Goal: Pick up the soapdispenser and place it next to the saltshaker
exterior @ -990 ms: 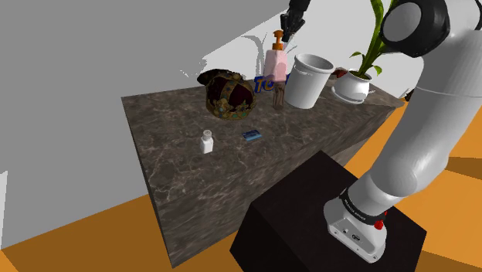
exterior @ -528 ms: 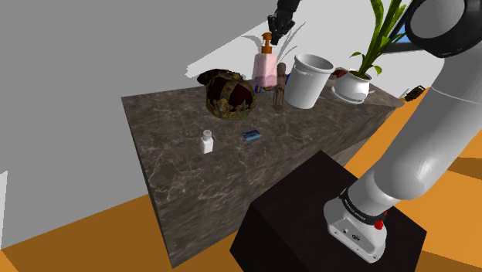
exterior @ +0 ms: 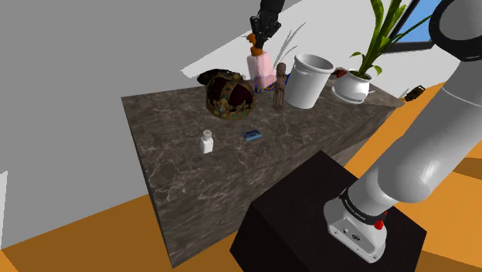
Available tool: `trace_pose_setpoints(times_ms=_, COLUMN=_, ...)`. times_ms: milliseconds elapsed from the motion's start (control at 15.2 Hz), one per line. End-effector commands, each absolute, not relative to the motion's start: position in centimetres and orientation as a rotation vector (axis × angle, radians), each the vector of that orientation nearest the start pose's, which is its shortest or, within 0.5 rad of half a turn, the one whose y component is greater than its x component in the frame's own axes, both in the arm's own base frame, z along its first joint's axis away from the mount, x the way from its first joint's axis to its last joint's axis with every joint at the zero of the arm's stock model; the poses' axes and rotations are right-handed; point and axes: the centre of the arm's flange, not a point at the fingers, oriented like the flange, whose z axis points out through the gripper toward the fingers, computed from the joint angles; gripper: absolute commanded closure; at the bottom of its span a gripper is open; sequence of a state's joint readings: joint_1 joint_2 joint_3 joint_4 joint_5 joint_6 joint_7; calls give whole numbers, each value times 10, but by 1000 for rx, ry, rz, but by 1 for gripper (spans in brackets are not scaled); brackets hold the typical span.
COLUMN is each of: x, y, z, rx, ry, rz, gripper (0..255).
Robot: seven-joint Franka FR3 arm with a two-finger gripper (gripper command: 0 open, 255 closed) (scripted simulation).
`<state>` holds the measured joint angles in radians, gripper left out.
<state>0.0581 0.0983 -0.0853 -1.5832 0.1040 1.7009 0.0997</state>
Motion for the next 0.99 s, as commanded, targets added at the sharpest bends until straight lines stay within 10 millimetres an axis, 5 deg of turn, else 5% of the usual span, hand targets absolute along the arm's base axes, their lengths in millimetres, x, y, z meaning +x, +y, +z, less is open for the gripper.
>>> trace_pose_setpoints(times_ms=0, x=592, y=25, z=577, rx=-3039, ry=214, rz=-21, gripper=255)
trace_pose_setpoints(times_ms=924, x=569, y=208, z=577, rx=-3039, ry=214, rz=-21, gripper=255)
